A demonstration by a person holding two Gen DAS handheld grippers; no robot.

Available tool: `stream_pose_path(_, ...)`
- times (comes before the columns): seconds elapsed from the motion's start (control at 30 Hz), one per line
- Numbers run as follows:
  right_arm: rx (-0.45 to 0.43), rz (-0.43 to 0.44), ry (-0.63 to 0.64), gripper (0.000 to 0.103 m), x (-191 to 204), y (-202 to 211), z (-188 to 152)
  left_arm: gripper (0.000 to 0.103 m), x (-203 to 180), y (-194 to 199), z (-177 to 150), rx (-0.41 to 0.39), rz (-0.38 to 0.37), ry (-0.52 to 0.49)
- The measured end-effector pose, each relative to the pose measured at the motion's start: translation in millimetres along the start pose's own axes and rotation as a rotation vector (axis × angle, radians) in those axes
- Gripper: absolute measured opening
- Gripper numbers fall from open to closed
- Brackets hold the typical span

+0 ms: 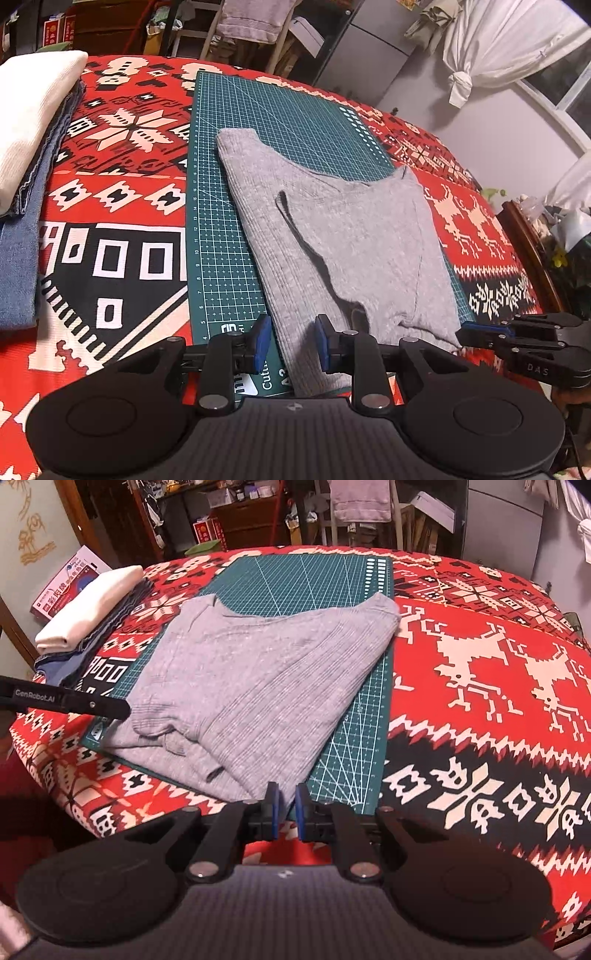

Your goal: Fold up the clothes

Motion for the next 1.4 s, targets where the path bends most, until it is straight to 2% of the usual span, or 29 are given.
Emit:
stream_pose_path(0.2,0.038,0.021,-0.001,0.011,-1,0,3,0.024,1,3,1,-0.010,-0.003,0.003)
stream_pose_path(0.33,0.001,0.000,-0.015,0.011,-13,6,18,0.024,2,7,5,-0.023,0.005,0.004)
stream_pose_path(0.53,-0.094,-0.019,-0.101,0.011,-52,3,63,0.024,9,8,34,-0.068,0.013,0.020)
stream_pose_path(0.67,-0.151,-0.062,-0.132,0.012,-75,-12,99,0.024,15,2,54,-0.082,0.016,0.026)
stream_pose_path(0.83,-0.154,-0.062,-0.159,0.012,-91,-48,128,0.024,23,-12,74,-0.084,0.028,0.031)
stream_pose_path(0.97,-0.126,-0.078,-0.136,0.012,-95,-73,133,0.024,25,-22,84,-0.073,0.027,0.023)
stream_pose_path(1.17,-0.148,-0.087,-0.154,0.012,-102,-71,141,0.024,26,-35,92,-0.070,0.019,0.013)
stream_pose_path(1.27,-0.124,-0.100,-0.159,0.012,-106,-79,139,0.024,25,-46,100,-0.076,0.012,-0.003)
stream_pose_path(1.4,-0.135,-0.091,-0.197,0.012,-110,-81,140,0.015,31,-59,116,-0.091,0.062,-0.037)
Point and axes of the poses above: each gripper's, at about its wrist camera, not at the fingertips, and y roughly against the way its jaws point, x to its left, z to its top, the point moved 5 cm from there along -y, roughly the way its jaws point, and after that the axes turned 3 degrees about z, right-handed, at the moved point
